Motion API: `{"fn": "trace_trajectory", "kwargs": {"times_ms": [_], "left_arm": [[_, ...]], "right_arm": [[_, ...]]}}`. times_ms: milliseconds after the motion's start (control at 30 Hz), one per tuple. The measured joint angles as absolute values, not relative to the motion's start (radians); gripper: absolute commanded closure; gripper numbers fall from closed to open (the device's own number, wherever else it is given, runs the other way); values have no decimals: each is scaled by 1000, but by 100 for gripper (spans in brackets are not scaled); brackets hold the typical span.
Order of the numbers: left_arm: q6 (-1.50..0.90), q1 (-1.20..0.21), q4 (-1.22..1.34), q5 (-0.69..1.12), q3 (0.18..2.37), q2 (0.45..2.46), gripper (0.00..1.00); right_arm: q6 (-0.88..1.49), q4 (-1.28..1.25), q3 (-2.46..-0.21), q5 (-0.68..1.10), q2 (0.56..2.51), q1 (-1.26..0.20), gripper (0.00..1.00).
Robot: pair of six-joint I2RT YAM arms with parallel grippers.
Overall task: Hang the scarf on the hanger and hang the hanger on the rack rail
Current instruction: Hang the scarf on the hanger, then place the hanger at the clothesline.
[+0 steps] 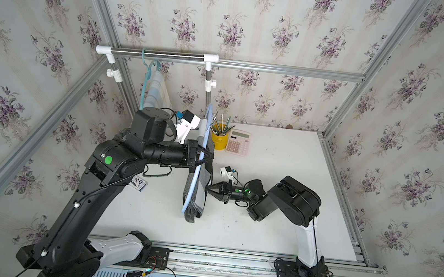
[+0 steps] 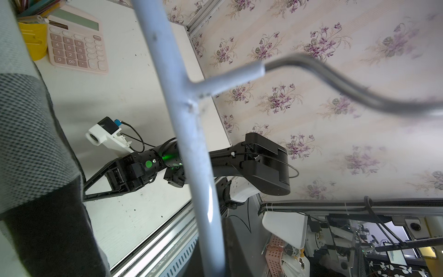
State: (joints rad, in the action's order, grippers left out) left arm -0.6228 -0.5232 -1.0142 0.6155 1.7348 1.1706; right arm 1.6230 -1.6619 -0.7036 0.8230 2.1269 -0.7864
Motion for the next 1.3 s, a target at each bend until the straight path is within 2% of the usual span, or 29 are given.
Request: {"fn": "trace_trajectory", "kwargs": {"times_ms": [233,333,367,433,500,900,1100,1300], "left_arm": [[-627,-515,-1001,628,1729,1167,100],[-628,-506,-996,632,1722,1166,100],[-629,-501,-994,635,1721,1166,100],[-629,-483,-983,650,1722,1170,100],[-629,-455,-971,663,1728,1180,100],[-706,-157,-837,859,1763,1338,100],[-804,-75,-692,953,1871,1510,100],[-849,-34,-678,965,2061,1681,100]], "right_arm": [[1623,-1662,-704,823,2122,-786,98],[1625,-1661,-706,824,2122,-786,55],[1627,-1657,-707,825,2121,-786,47],[1627,-1644,-702,838,2113,-774,38],[1620,-1639,-680,838,2090,-744,34],[1575,-1623,-445,903,1855,-455,33],[1575,-1626,-389,957,1777,-419,34],[1579,-1623,-350,965,1737,-412,35]]}}
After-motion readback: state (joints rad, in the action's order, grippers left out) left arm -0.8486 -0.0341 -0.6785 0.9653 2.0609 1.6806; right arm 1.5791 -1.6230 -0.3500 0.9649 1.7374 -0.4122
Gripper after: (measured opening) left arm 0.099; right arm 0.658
